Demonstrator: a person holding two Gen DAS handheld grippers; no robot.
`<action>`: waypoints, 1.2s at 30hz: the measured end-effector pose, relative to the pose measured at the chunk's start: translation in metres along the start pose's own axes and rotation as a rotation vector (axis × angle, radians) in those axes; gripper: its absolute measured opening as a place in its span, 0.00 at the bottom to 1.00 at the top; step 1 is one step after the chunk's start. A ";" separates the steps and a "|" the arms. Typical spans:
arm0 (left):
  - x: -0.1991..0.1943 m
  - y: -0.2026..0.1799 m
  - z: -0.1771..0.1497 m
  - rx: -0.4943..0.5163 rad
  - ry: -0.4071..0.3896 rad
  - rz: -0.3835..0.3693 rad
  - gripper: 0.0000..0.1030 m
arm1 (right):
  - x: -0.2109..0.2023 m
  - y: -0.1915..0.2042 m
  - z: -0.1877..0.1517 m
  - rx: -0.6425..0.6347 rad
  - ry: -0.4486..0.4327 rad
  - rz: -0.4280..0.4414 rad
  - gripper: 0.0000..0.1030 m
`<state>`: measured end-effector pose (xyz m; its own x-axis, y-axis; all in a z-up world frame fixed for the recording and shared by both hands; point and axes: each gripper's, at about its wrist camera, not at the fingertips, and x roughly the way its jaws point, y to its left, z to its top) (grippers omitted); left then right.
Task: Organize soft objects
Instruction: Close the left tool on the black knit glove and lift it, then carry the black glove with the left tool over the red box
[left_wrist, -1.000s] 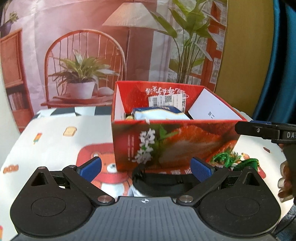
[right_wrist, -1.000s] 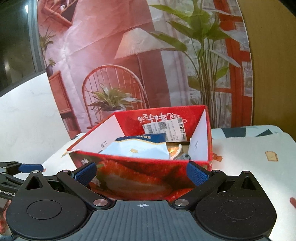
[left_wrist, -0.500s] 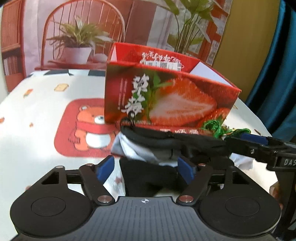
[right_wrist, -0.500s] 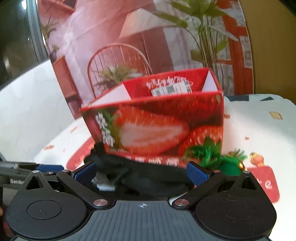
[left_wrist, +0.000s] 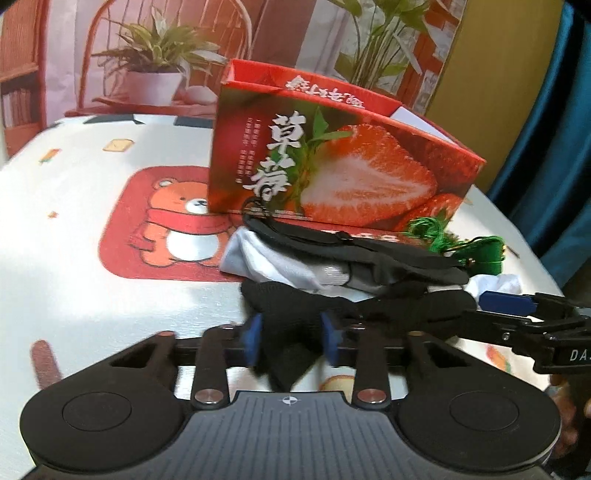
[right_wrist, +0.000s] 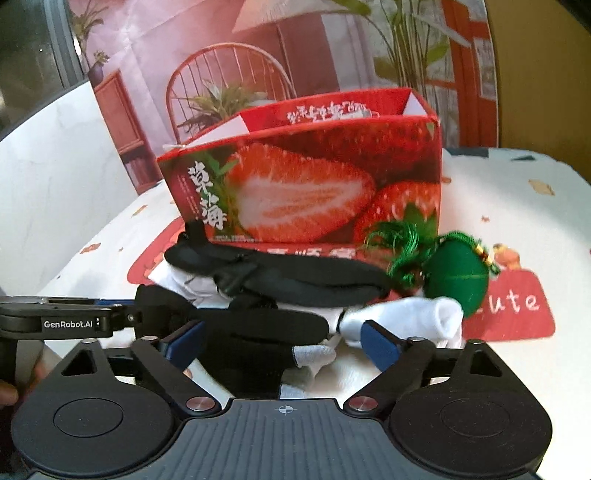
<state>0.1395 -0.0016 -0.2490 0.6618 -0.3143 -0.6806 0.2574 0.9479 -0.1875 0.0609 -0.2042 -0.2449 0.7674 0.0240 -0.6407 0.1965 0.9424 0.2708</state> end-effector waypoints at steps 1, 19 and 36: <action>-0.001 0.001 0.000 -0.007 0.000 0.003 0.29 | 0.000 0.001 -0.001 0.002 0.002 0.001 0.81; 0.000 0.006 -0.007 -0.025 0.022 0.000 0.29 | 0.012 0.012 -0.008 -0.053 0.018 0.009 0.54; 0.002 0.005 -0.008 -0.022 0.019 -0.002 0.29 | 0.026 0.021 -0.013 -0.111 0.036 0.040 0.27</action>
<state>0.1368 0.0032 -0.2569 0.6474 -0.3158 -0.6937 0.2430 0.9481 -0.2049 0.0766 -0.1794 -0.2654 0.7504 0.0727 -0.6570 0.0958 0.9715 0.2170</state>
